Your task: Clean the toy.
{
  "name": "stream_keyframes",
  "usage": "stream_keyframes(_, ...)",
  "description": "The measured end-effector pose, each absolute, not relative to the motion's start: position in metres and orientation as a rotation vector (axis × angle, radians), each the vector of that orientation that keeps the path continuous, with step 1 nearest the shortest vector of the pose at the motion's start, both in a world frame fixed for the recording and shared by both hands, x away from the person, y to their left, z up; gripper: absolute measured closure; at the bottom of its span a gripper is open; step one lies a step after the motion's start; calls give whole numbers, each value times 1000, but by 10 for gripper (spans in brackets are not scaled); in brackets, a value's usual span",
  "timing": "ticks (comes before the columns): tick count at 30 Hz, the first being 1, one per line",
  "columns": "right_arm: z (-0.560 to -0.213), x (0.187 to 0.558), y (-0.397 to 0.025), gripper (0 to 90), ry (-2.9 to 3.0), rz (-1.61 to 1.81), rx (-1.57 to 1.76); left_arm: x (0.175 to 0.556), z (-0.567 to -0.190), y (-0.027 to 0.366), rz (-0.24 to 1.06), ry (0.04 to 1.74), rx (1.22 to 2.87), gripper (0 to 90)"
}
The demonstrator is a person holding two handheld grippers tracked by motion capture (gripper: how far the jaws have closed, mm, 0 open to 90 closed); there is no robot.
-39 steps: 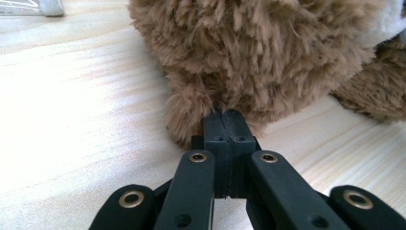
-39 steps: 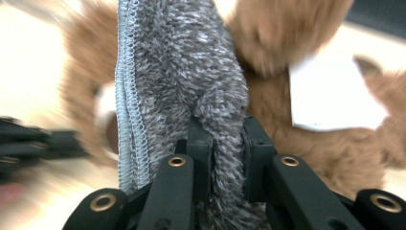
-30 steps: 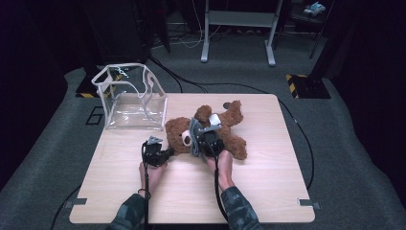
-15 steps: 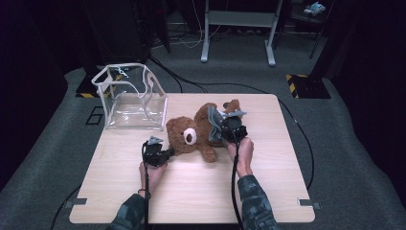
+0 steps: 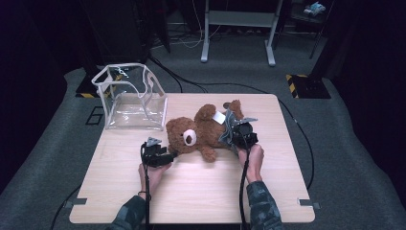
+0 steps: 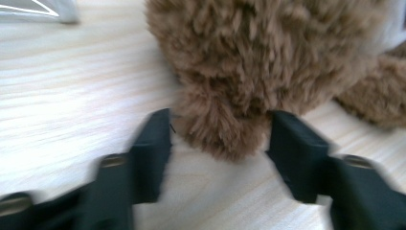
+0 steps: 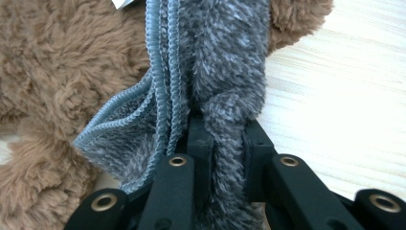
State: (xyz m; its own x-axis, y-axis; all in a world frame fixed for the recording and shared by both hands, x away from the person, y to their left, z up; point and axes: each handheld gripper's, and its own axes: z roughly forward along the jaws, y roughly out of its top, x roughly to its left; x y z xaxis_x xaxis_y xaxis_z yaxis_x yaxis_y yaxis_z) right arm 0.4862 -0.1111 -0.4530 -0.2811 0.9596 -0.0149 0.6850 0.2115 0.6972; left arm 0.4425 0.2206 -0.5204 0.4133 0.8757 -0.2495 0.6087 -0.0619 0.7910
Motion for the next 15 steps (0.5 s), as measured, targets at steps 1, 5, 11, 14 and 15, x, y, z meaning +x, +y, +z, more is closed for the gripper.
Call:
stream_keyframes(1, -454, 485, -111, 780, 2044, 822, 1526, 440, -517, 216, 392, 1285, 1742, 312)
stream_keyframes(5, -456, 484, -113, 781, 2035, 845, 1531, 432, -496, 197, 464, 1214, 1714, 245)
stream_keyframes(11, -455, 482, -112, 781, 2038, 842, 1526, 430, -469, 153, 581, 1123, 1745, 232)
stream_keyframes(14, -456, 482, -113, 780, 2033, 855, 1538, 437, -465, 134, 665, 1120, 1785, 236)
stream_keyframes(15, -456, 481, -114, 780, 2037, 859, 1540, 439, -466, 130, 681, 1125, 1797, 239)
